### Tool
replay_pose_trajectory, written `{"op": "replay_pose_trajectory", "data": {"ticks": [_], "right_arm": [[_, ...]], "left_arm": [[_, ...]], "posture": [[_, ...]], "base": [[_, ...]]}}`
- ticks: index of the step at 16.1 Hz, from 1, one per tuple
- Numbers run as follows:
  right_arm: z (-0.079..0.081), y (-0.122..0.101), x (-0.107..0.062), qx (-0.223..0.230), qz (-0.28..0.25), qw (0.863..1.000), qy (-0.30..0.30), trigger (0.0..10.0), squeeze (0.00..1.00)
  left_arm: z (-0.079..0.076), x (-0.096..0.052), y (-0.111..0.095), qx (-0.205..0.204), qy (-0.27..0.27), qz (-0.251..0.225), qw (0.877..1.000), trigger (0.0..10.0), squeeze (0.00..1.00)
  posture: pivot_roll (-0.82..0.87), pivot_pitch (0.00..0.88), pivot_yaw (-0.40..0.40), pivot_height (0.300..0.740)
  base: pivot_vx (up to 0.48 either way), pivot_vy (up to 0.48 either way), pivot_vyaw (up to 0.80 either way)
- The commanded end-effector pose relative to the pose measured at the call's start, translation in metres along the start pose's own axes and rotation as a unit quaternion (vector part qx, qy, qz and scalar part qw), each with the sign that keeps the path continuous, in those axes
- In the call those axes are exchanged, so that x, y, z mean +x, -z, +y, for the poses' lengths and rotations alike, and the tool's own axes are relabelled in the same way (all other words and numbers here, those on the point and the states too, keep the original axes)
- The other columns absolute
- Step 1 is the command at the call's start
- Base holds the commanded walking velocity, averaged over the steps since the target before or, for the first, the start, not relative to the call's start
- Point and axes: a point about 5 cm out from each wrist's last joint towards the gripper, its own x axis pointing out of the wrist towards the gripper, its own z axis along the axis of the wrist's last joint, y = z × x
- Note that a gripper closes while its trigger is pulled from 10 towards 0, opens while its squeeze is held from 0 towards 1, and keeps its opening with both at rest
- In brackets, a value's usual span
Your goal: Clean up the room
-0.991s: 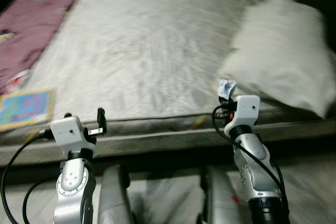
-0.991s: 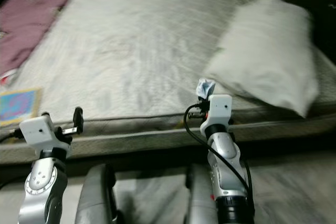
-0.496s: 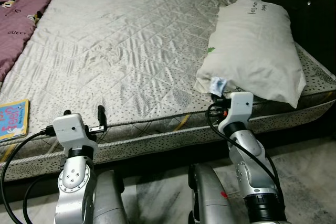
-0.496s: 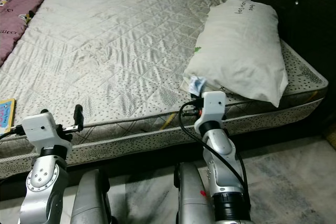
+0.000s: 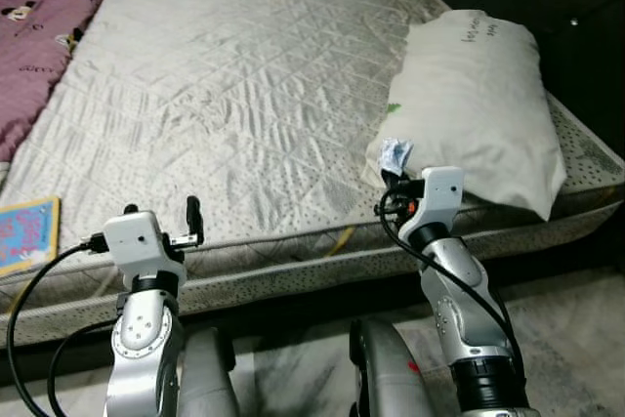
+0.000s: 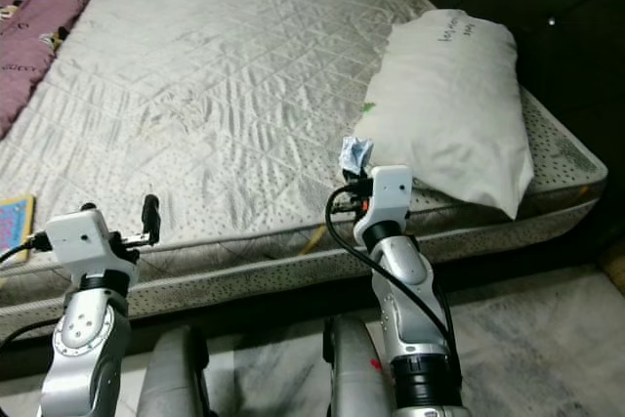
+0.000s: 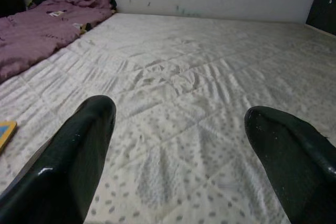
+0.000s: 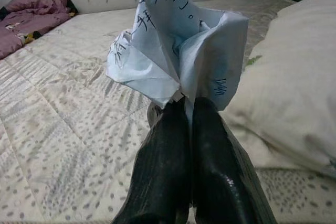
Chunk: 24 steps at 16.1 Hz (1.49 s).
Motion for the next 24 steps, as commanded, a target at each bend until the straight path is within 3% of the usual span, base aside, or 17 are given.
{"op": "replay_pose_trajectory", "data": {"ticks": [1,9,12,19,24], "right_arm": [[0.004,-0.004,0.003,0.001,-0.004,1.0,-0.009,10.0,0.0],[0.005,-0.003,0.008,0.005,-0.005,1.0,-0.003,10.0,0.0],[0.003,-0.003,0.009,0.007,-0.005,1.0,0.001,10.0,0.0],[0.007,0.002,0.009,-0.004,0.002,1.0,-0.008,10.0,0.0],[-0.005,0.014,0.009,-0.013,0.04,0.999,0.033,10.0,0.0]], "left_arm": [[-0.002,0.001,0.0,-0.003,0.004,0.003,1.0,10.0,0.0],[-0.001,0.004,0.004,-0.008,-0.004,0.015,1.0,10.0,0.0],[-0.005,0.005,0.004,-0.01,0.015,0.017,1.0,10.0,0.0],[-0.004,0.005,0.006,-0.005,0.004,0.022,1.0,10.0,0.0],[-0.006,0.003,0.009,-0.013,0.006,0.028,0.999,10.0,0.0]], "posture": [[-0.06,0.024,0.0,0.658],[-0.06,0.008,0.01,0.74],[-0.06,0.005,0.012,0.74],[-0.05,0.0,0.009,0.74],[-0.05,0.0,0.004,0.74]], "base": [[0.0,0.0,0.0],[0.0,0.0,0.0],[0.0,0.0,0.0],[0.0,0.0,0.0],[0.0,0.0,0.0]]}}
